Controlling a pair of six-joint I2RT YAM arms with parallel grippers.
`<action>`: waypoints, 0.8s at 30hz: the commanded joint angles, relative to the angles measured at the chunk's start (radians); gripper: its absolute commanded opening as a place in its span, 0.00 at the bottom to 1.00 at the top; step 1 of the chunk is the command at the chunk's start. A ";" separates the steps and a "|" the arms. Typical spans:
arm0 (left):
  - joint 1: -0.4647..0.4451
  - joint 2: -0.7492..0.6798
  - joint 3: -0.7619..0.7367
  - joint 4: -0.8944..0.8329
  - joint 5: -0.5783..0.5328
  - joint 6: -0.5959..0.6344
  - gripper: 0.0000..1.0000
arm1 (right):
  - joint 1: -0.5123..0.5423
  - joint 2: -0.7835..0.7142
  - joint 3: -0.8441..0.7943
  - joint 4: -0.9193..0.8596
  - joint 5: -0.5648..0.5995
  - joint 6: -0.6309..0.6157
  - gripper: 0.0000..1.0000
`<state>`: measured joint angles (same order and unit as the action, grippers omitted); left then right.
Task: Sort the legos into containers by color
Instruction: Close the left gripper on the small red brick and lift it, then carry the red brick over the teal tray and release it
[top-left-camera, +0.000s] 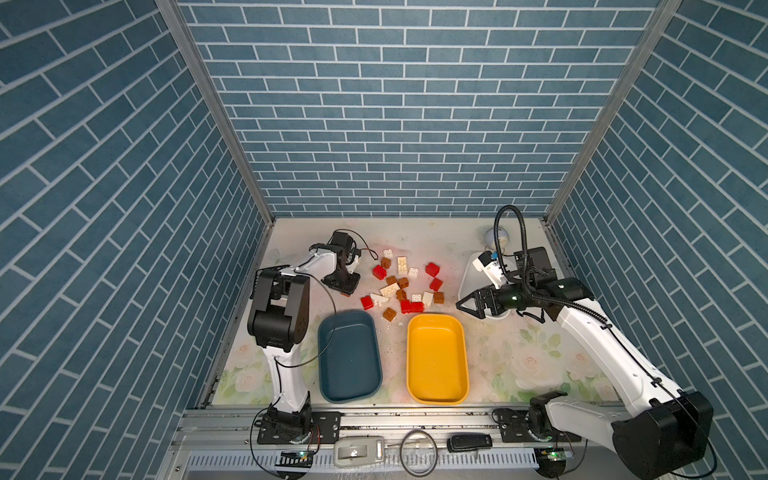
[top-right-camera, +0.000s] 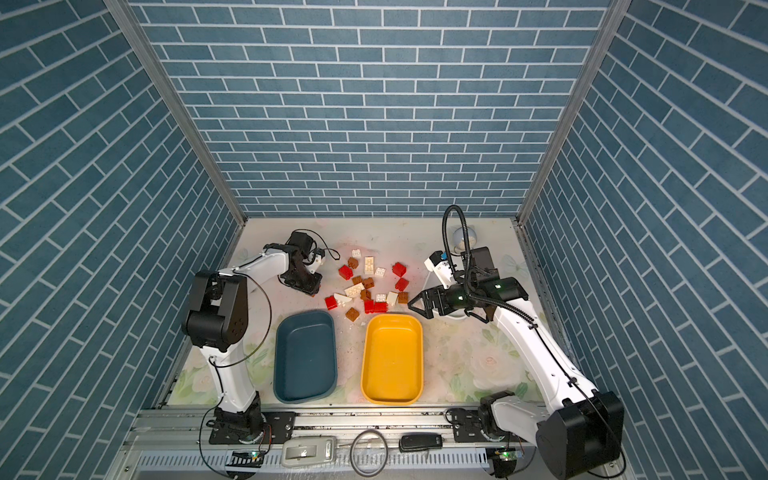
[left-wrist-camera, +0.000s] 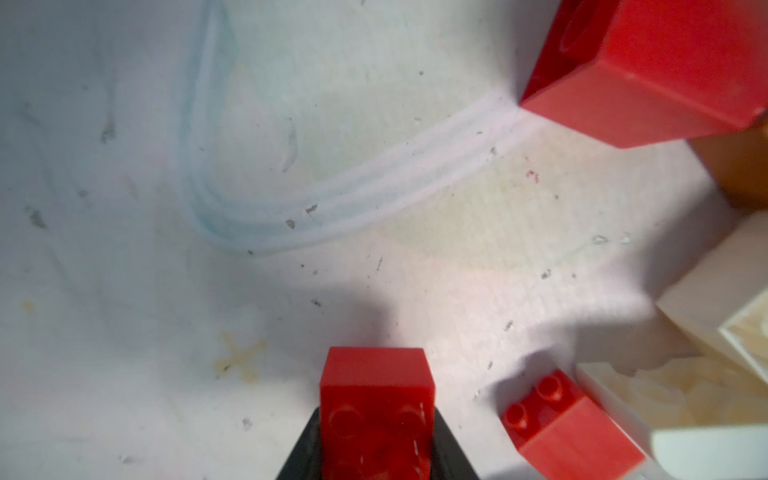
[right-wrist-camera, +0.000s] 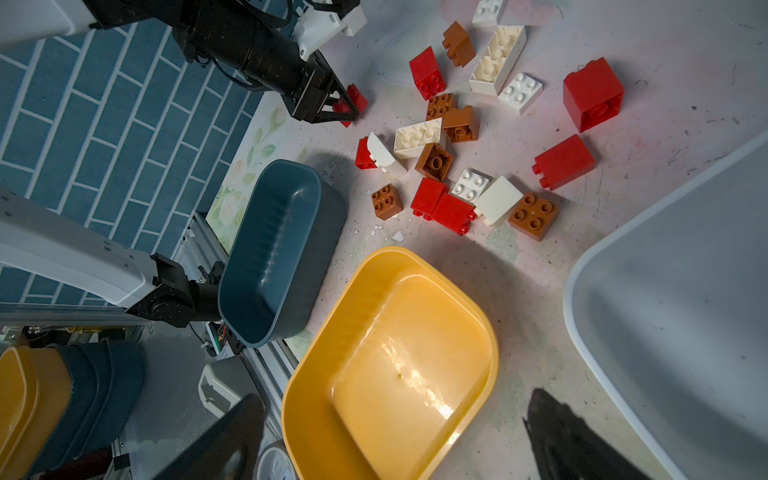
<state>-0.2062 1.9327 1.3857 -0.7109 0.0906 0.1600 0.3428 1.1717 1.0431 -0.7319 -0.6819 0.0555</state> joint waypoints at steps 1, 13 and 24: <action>-0.014 -0.126 0.046 -0.159 -0.026 -0.054 0.32 | 0.007 0.015 0.008 0.009 -0.009 0.004 0.99; -0.116 -0.570 -0.133 -0.455 -0.062 -0.487 0.31 | 0.008 0.063 0.051 -0.017 -0.041 -0.035 0.99; -0.142 -0.711 -0.417 -0.435 -0.058 -0.664 0.32 | 0.007 0.083 0.069 -0.081 -0.032 -0.086 0.99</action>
<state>-0.3424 1.2255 1.0023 -1.1545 0.0479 -0.4435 0.3450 1.2476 1.0889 -0.7639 -0.7029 0.0254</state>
